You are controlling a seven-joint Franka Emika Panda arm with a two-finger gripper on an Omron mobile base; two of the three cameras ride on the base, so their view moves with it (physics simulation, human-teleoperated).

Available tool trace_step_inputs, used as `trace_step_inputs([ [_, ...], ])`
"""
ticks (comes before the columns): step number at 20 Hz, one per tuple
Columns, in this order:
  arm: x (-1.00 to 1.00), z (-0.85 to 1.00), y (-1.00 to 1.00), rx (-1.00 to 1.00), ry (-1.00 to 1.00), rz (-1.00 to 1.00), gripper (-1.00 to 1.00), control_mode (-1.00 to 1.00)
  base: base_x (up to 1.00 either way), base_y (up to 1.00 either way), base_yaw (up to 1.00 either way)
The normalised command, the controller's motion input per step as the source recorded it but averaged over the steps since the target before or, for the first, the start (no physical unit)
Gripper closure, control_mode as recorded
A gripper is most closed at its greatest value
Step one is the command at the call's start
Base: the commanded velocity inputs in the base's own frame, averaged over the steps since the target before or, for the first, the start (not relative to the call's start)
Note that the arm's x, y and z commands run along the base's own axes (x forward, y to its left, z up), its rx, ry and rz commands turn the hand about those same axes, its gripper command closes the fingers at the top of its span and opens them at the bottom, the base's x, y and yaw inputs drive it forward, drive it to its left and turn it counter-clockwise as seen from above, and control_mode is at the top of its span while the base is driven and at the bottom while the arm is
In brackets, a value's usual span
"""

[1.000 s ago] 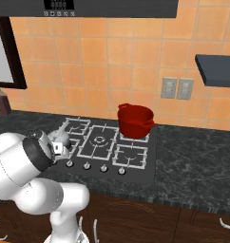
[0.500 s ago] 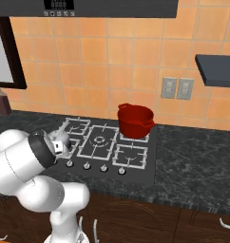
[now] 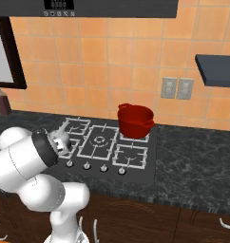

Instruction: Pick the kettle from the counter and place it on a stove burner. Then turn the burner on.

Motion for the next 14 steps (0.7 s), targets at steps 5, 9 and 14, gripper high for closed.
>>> trace_step_inputs([
  [5,0.0,0.0,0.0,0.0,0.0,0.0,-1.0,-1.0,0.0,0.0,0.0],
  [9,0.0,0.0,0.0,0.0,0.0,0.0,-1.0,-1.0,0.0,0.0,0.0],
  [14,0.0,0.25,0.0,0.0,0.0,0.0,-1.0,-1.0,0.0,0.0,0.0],
])
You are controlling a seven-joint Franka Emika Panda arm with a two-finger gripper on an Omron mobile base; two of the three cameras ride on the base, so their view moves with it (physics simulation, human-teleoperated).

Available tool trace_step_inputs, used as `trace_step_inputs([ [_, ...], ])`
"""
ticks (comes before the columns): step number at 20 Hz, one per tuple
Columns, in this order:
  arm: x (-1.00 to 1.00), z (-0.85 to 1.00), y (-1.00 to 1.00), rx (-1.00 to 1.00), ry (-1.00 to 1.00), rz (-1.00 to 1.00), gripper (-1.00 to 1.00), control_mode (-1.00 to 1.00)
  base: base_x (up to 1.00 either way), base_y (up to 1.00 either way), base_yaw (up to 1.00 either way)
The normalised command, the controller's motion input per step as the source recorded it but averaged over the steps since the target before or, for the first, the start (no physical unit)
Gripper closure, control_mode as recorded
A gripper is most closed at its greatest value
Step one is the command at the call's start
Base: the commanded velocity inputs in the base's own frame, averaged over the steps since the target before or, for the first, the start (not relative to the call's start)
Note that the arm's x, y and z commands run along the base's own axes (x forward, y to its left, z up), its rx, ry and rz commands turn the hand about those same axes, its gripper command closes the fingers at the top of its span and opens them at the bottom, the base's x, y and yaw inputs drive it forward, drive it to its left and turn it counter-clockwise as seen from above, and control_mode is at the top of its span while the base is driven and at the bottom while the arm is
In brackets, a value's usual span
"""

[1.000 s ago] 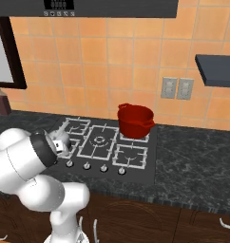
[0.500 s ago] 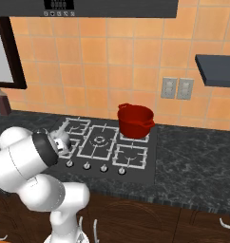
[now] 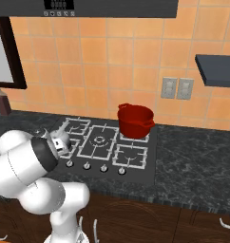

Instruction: Pick the kettle from the counter and place it on a stove burner. Then turn the burner on.

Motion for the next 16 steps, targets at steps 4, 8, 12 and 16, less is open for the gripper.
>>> trace_step_inputs([
  [4,0.0,0.54,0.0,0.0,0.0,0.0,-1.0,-1.0,0.0,0.0,0.0],
  [8,-0.27,0.75,-0.2,0.02,-0.05,0.0,-1.0,-1.0,0.0,0.0,0.0],
  [12,-1.0,0.47,-0.97,0.19,-0.18,-0.01,-1.0,-1.0,0.0,0.0,0.0],
  [16,-1.0,0.38,-1.0,0.31,-0.26,-0.01,-1.0,-1.0,0.0,0.0,0.0],
])
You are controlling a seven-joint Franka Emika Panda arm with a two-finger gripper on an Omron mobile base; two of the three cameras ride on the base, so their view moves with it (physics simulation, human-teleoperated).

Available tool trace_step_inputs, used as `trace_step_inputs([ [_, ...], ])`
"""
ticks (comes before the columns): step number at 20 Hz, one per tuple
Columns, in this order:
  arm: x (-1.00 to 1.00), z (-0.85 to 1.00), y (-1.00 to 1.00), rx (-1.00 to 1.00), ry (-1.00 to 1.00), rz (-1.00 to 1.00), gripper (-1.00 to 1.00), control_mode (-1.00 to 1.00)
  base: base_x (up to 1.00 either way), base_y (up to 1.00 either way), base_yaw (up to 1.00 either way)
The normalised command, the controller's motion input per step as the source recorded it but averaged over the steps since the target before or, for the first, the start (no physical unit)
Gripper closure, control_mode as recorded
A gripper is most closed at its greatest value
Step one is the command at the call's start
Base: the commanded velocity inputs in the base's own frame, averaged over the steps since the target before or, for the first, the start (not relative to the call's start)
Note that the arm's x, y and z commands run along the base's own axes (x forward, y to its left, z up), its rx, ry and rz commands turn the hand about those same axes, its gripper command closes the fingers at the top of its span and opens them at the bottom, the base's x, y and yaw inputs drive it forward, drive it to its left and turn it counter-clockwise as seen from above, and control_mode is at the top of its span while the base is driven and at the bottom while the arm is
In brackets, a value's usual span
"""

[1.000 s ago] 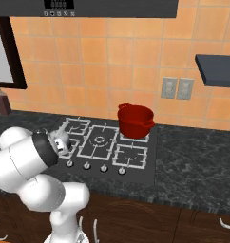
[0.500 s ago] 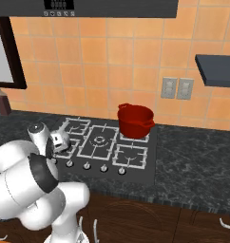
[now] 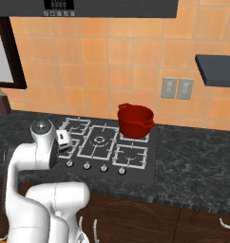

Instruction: Pick the kettle from the counter and place it on a stove burner. Then turn the burner on.

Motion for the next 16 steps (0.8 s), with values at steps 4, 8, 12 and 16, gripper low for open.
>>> trace_step_inputs([
  [4,-1.0,0.28,-1.0,0.33,-0.3,0.0,-1.0,-1.0,0.0,0.0,0.0],
  [8,-1.0,0.11,-1.0,0.33,-0.33,0.0,-1.0,-1.0,0.0,0.0,0.0],
  [12,-0.86,0.09,-1.0,0.34,-0.37,0.0,-1.0,-1.0,0.0,0.0,0.0],
  [16,-0.27,0.0,-0.45,0.18,-0.03,-0.09,-1.0,-1.0,0.0,0.0,0.0],
])
